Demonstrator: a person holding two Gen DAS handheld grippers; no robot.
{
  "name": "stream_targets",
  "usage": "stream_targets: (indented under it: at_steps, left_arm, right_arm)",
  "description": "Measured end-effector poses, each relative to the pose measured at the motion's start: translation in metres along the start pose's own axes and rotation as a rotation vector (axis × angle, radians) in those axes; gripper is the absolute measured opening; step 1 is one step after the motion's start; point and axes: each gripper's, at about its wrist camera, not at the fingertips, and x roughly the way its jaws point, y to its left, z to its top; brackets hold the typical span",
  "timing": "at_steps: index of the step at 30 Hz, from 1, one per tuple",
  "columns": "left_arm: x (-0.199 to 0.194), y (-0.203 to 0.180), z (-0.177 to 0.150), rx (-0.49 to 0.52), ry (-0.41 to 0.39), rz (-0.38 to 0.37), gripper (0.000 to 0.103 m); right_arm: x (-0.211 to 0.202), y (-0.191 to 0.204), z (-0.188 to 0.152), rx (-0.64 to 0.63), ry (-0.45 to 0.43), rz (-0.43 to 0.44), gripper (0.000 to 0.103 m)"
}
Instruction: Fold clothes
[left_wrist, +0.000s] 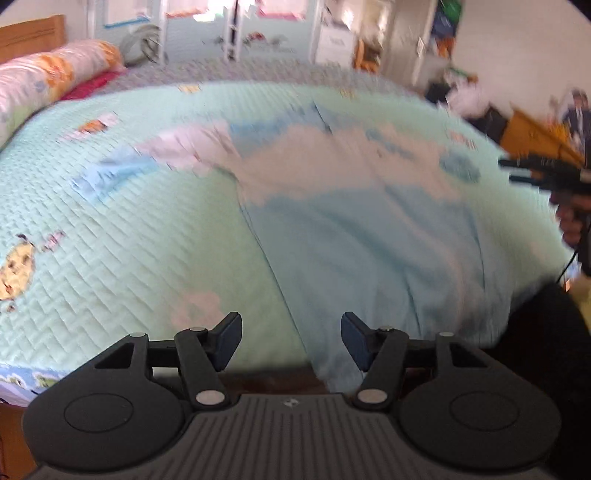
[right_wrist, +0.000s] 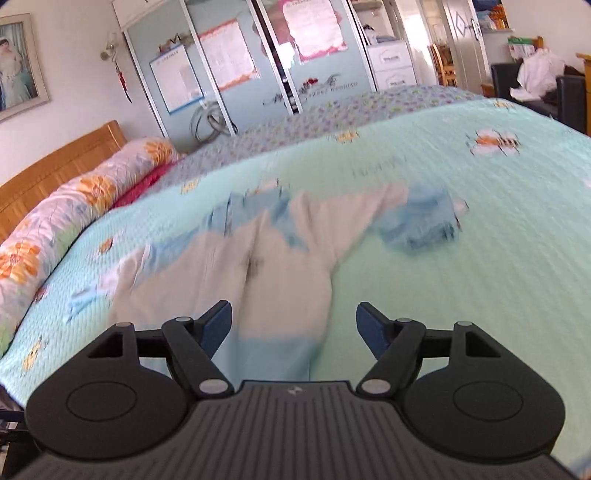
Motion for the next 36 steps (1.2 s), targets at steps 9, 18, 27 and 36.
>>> stream_targets:
  at_steps: [9, 18, 27, 36]
  left_arm:
    - [0.034, 0.017, 0.029, -0.203, -0.027, 0.143, 0.070]
    - [0.081, 0.011, 0.050, -0.150, 0.072, 0.160, 0.070]
    - [0.083, -0.002, 0.052, -0.099, 0.059, 0.187, 0.070]
    - [0.084, -0.008, 0.058, -0.128, 0.023, 0.164, 0.070]
  right_arm:
    - [0.126, -0.077, 0.066, 0.099, 0.045, -0.210, 0.075]
    - [0.180, -0.129, 0.047, 0.164, 0.020, -0.482, 0.051]
    - [0.141, -0.162, 0.129, -0.491, -0.171, -0.998, 0.012]
    - [0.051, -0.187, 0.106, -0.191, -0.079, -0.805, 0.081]
